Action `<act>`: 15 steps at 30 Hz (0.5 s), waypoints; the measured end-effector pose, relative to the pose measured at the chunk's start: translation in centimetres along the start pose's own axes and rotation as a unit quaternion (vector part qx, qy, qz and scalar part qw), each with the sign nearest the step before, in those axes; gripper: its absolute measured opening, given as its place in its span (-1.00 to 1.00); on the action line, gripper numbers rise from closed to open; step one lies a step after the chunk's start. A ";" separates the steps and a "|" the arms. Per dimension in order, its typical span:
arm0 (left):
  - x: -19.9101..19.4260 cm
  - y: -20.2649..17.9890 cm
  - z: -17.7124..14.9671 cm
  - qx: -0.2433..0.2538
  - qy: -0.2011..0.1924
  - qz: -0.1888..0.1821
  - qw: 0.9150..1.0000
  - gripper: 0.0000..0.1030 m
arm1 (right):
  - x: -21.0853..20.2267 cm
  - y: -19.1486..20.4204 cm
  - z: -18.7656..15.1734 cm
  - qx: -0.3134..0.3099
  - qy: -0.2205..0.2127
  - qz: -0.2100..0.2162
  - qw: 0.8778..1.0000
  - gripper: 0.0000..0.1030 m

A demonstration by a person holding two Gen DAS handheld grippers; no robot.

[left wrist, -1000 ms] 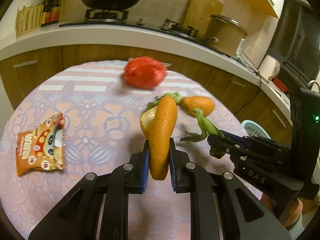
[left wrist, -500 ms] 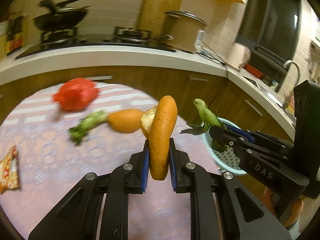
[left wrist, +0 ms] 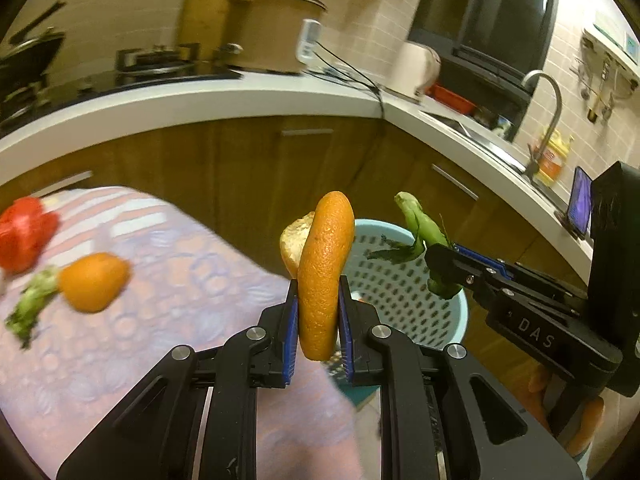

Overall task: Collect trash
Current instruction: 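Carry the bread roll and bok choy over the blue basket and open both tools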

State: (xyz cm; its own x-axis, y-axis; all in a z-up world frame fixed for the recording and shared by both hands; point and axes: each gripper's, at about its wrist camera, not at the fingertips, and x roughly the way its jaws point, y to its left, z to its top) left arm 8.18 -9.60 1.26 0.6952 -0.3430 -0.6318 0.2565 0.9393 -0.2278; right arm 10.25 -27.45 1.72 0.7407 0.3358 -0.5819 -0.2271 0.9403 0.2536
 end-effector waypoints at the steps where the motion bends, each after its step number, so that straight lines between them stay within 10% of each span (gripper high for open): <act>1: 0.5 -0.4 0.1 0.003 0.003 -0.001 1.000 -0.70 | 0.2 -0.9 -0.1 0.008 0.002 -0.005 1.000 -0.68; 15: 9.5 -4.2 -0.7 0.032 0.078 -0.020 0.996 -0.69 | 3.4 -8.6 -2.4 0.079 0.058 -0.051 0.994 -0.68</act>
State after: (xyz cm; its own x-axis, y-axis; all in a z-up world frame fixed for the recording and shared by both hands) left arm 13.20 -16.78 -4.30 0.5726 -0.3709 -0.7311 0.3281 0.9209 -0.2103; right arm 13.22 -34.22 -4.30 0.6753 0.2517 -0.6932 -0.0456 0.9524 0.3014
